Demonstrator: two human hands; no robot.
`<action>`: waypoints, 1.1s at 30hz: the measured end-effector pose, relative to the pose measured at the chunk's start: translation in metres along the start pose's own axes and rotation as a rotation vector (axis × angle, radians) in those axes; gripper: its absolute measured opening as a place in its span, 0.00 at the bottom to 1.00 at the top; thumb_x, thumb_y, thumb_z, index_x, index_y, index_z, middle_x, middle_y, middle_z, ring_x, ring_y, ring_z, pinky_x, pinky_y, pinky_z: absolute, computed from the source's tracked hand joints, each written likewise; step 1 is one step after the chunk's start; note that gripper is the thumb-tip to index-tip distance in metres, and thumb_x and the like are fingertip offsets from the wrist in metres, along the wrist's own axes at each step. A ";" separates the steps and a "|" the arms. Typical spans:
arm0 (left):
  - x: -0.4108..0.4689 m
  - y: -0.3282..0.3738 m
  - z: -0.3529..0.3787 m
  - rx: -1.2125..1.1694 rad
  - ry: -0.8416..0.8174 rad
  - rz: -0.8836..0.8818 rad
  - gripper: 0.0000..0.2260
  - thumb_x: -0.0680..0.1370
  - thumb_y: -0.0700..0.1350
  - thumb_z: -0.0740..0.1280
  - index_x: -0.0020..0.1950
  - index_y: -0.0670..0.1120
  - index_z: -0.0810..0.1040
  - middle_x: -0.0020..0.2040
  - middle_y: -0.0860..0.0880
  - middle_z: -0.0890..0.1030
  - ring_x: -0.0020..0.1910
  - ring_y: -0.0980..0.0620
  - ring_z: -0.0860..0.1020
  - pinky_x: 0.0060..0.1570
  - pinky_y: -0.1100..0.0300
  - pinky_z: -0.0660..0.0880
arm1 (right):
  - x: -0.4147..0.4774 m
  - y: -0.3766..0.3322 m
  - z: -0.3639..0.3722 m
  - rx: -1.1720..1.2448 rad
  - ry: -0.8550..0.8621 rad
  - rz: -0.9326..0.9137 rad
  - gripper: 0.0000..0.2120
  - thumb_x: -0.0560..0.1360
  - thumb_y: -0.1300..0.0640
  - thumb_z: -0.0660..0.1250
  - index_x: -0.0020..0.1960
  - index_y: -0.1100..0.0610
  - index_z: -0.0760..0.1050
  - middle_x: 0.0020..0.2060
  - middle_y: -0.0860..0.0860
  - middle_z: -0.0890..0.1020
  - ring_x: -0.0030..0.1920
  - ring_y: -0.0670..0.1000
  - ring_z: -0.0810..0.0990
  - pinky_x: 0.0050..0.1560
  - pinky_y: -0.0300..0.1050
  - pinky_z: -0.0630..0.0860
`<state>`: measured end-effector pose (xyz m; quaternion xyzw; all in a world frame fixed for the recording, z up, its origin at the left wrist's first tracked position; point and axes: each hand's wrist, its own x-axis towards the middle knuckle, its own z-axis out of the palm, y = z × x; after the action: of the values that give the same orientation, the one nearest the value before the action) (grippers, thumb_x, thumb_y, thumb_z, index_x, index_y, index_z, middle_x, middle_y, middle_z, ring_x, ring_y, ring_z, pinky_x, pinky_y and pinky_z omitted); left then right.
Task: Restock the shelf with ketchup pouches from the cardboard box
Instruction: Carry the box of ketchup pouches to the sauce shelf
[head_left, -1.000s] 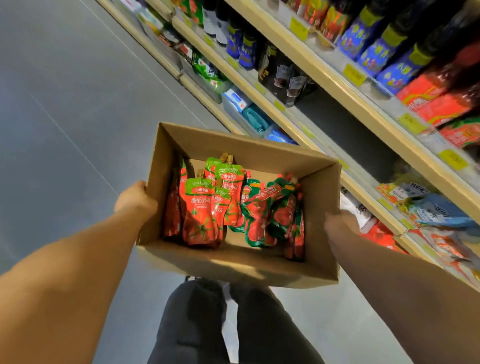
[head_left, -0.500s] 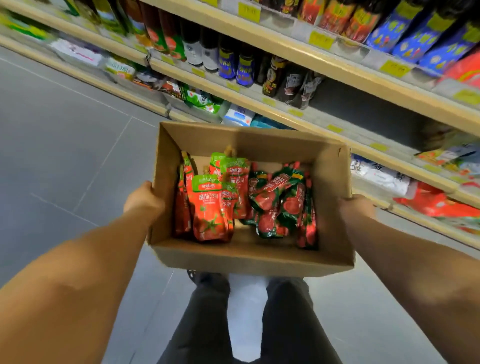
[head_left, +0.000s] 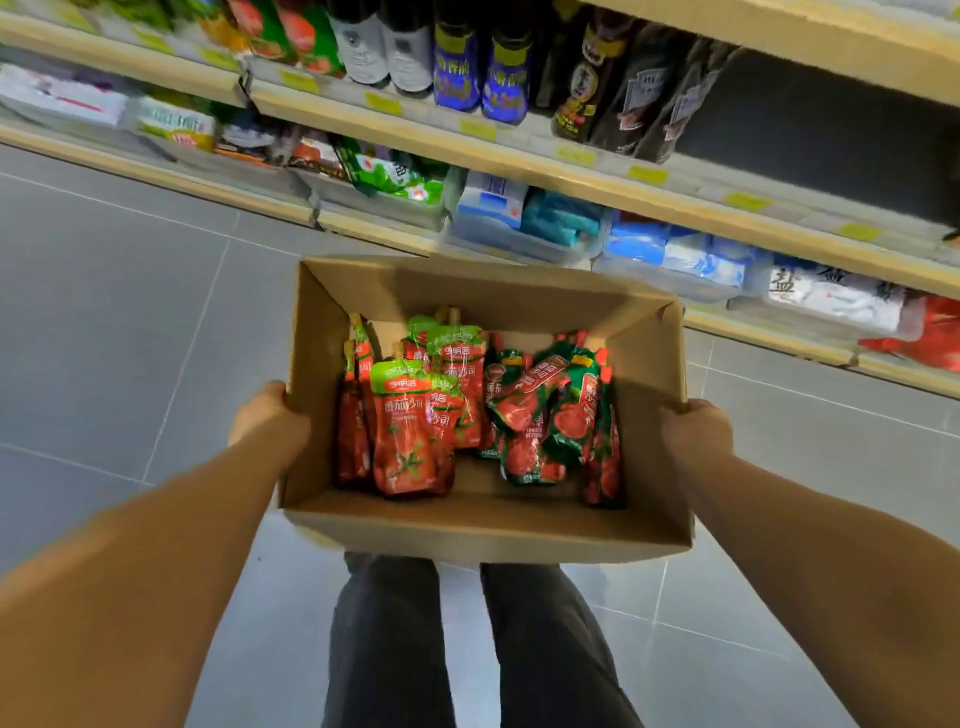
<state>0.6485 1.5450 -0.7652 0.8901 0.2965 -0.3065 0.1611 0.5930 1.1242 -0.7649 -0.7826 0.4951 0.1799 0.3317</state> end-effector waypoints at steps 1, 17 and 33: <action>0.017 -0.002 0.006 0.013 0.002 0.008 0.11 0.74 0.42 0.65 0.56 0.45 0.72 0.52 0.39 0.79 0.50 0.38 0.77 0.45 0.51 0.75 | 0.005 0.000 0.015 -0.003 0.012 0.017 0.13 0.78 0.56 0.59 0.59 0.59 0.75 0.48 0.55 0.79 0.44 0.55 0.75 0.53 0.51 0.75; 0.243 0.011 0.103 0.157 -0.048 0.172 0.07 0.75 0.43 0.62 0.52 0.48 0.70 0.43 0.46 0.75 0.39 0.45 0.73 0.35 0.55 0.71 | 0.114 0.017 0.220 0.132 0.135 0.379 0.14 0.77 0.55 0.63 0.62 0.53 0.74 0.56 0.55 0.80 0.56 0.59 0.78 0.58 0.55 0.75; 0.265 0.053 0.147 0.017 -0.030 0.100 0.15 0.76 0.44 0.59 0.62 0.46 0.68 0.50 0.45 0.75 0.43 0.45 0.74 0.35 0.56 0.72 | 0.166 0.011 0.240 0.172 0.296 0.388 0.18 0.73 0.65 0.61 0.60 0.52 0.72 0.53 0.54 0.79 0.55 0.57 0.77 0.54 0.51 0.75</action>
<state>0.7838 1.5487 -1.0414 0.9005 0.2464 -0.3137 0.1731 0.6685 1.1792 -1.0417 -0.6598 0.6924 0.0810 0.2805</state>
